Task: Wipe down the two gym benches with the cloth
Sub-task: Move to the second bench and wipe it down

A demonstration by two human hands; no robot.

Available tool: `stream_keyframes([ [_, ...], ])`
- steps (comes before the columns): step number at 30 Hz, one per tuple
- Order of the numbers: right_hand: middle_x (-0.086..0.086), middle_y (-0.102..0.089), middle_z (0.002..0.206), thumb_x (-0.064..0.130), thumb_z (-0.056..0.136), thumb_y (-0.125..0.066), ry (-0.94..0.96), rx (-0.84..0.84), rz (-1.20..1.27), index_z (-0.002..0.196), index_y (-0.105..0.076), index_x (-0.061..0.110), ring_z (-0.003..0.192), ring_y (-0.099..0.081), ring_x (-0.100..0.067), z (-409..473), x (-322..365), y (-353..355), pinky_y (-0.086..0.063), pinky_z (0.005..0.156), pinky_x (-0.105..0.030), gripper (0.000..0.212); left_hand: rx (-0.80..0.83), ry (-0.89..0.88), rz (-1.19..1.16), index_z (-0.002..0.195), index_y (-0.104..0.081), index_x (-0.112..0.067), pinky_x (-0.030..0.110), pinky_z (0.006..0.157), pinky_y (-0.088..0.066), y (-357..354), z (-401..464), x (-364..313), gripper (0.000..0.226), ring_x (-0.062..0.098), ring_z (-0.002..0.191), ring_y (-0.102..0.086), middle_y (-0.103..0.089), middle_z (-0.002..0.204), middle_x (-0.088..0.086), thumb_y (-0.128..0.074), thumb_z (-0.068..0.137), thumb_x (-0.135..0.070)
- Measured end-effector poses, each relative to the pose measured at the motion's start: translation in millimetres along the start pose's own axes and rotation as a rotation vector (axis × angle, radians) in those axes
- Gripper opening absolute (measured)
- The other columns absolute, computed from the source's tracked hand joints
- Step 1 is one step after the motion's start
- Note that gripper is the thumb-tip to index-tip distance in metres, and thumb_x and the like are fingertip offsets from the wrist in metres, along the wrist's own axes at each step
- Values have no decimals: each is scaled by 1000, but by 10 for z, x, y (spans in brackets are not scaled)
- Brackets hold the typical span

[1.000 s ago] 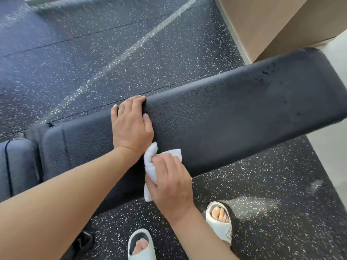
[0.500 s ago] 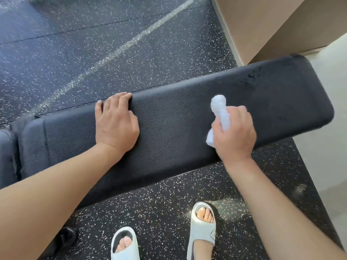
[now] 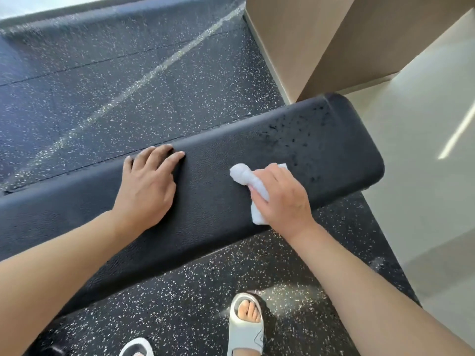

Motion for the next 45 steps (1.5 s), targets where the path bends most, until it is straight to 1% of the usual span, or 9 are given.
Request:
stream_keyframes([
  [4,-2,-54,97,40,98,-49,-283,56,-80,101,-62,13,89,-52,-28,102,-997,378,-49,65,-39,30,19,24,-55,155,-43,-19,67,117,-30,-101,474,-387,54,36,143,-42,-46,159,7,-40,102,-30],
  [8,-2,-53,94,36,97,-50,-303,15,-125,99,-60,12,84,-49,-24,93,-995,422,-48,60,-39,26,18,135,-115,153,-46,-21,61,118,-30,-237,865,-685,51,33,138,-50,-55,152,4,-33,106,-35],
  [14,-1,-54,82,17,88,-67,-90,56,35,90,-66,15,71,-49,-24,-93,20,25,-45,60,-38,3,-97,306,-87,143,-56,-20,56,114,-33,-354,929,-771,49,33,124,-56,-66,135,6,-30,104,-36],
  [19,-3,-56,82,20,90,-68,151,105,77,90,-69,12,71,-52,-24,343,-211,30,-46,60,-36,7,-93,302,-69,141,-57,-21,54,110,-36,-324,951,-782,51,33,120,-57,-67,130,5,-27,102,-35],
  [24,-6,-59,96,29,95,-66,-232,2,-37,98,-65,12,87,-57,-30,1214,-1219,67,-38,63,-33,17,-82,309,-48,139,-57,-21,53,110,-35,-312,954,-798,48,32,116,-56,-65,128,4,-29,102,-35],
  [28,-8,-61,100,27,92,-65,-433,-38,-106,97,-63,12,89,-56,-30,1633,-1218,-107,-42,68,-38,16,-91,312,-30,137,-57,-21,50,109,-34,-321,973,-792,45,31,114,-56,-65,127,2,-31,102,-33],
  [35,-9,-62,91,15,87,-70,-26,98,138,89,-64,12,81,-56,-29,1572,-21,-543,-47,72,-43,7,-70,349,-33,125,-58,-17,53,104,-35,-326,967,-800,39,35,113,-56,-65,122,8,-30,101,-30],
  [38,-8,-60,88,17,87,-70,15,49,86,86,-64,11,77,-56,-29,1608,-514,-348,-47,64,-42,9,-66,331,-8,137,-56,-19,54,109,-33,-319,984,-801,47,35,118,-54,-64,130,6,-31,100,-32],
  [45,-8,-56,95,31,96,-57,-313,-58,-132,94,-61,11,86,-52,-31,1406,-1937,207,-36,61,-35,20,-64,339,-8,137,-55,-21,53,111,-33,-308,981,-818,46,34,117,-54,-63,128,5,-30,101,-34],
])
Point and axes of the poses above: each hand's wrist, its own z-axis towards the middle knuckle, its own y-axis out of the back of the hand, x = y × z, the point moved 5 cm from there along z, towards the middle knuckle
